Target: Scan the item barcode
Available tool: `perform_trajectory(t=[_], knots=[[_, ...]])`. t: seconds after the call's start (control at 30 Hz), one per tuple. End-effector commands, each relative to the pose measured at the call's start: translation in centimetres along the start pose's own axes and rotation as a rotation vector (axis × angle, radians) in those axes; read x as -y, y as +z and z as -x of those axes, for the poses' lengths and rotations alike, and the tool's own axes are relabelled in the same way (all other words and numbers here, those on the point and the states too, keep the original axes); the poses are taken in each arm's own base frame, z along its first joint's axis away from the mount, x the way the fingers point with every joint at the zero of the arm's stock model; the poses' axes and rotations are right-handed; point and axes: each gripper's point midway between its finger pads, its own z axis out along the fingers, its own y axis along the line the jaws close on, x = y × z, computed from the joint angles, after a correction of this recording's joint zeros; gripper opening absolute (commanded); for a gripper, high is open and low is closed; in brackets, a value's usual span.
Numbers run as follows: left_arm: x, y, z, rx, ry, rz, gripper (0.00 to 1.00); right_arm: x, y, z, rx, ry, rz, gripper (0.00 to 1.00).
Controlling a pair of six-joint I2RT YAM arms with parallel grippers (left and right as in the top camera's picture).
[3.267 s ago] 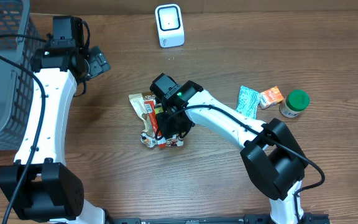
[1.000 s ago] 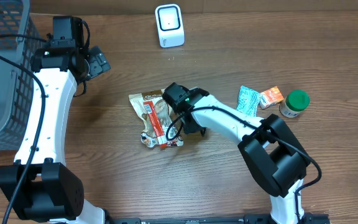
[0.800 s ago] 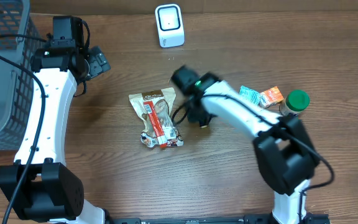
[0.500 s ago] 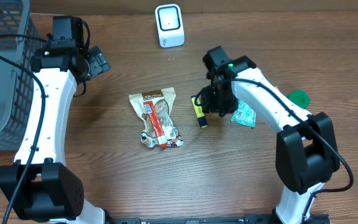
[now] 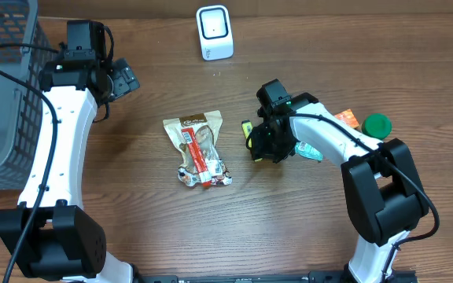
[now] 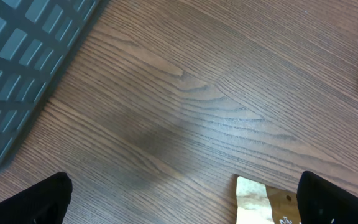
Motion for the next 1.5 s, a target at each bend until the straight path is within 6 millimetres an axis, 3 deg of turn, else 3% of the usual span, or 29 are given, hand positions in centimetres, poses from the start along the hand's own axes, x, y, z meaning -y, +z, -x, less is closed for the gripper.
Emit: perform_trajectory(t=[0.0, 0.27, 0.4, 0.7, 1.13, 1.47], knots=[[-0.1, -0.5, 0.4, 0.015, 0.015, -0.003, 1.00, 0.3, 0.6, -0.6, -0.006, 0.038, 0.003, 0.35], [-0.1, -0.5, 0.4, 0.015, 0.015, -0.003, 1.00, 0.4, 1.2, -0.5, 0.003, 0.044, 0.007, 0.20], [-0.1, -0.5, 0.4, 0.015, 0.015, -0.003, 1.00, 1.1, 0.9, 0.1, 0.032, 0.044, -0.038, 0.18], [-0.1, -0.5, 0.4, 0.015, 0.015, -0.003, 1.00, 2.2, -2.3, 2.1, 0.109, 0.021, -0.215, 0.16], [-0.1, -0.5, 0.4, 0.015, 0.015, -0.003, 1.00, 0.6, -2.5, 0.9, 0.306, -0.258, -0.643, 0.16], [-0.1, -0.5, 0.4, 0.015, 0.015, -0.003, 1.00, 1.6, -0.8, 0.4, 0.303, -0.317, -0.767, 0.15]])
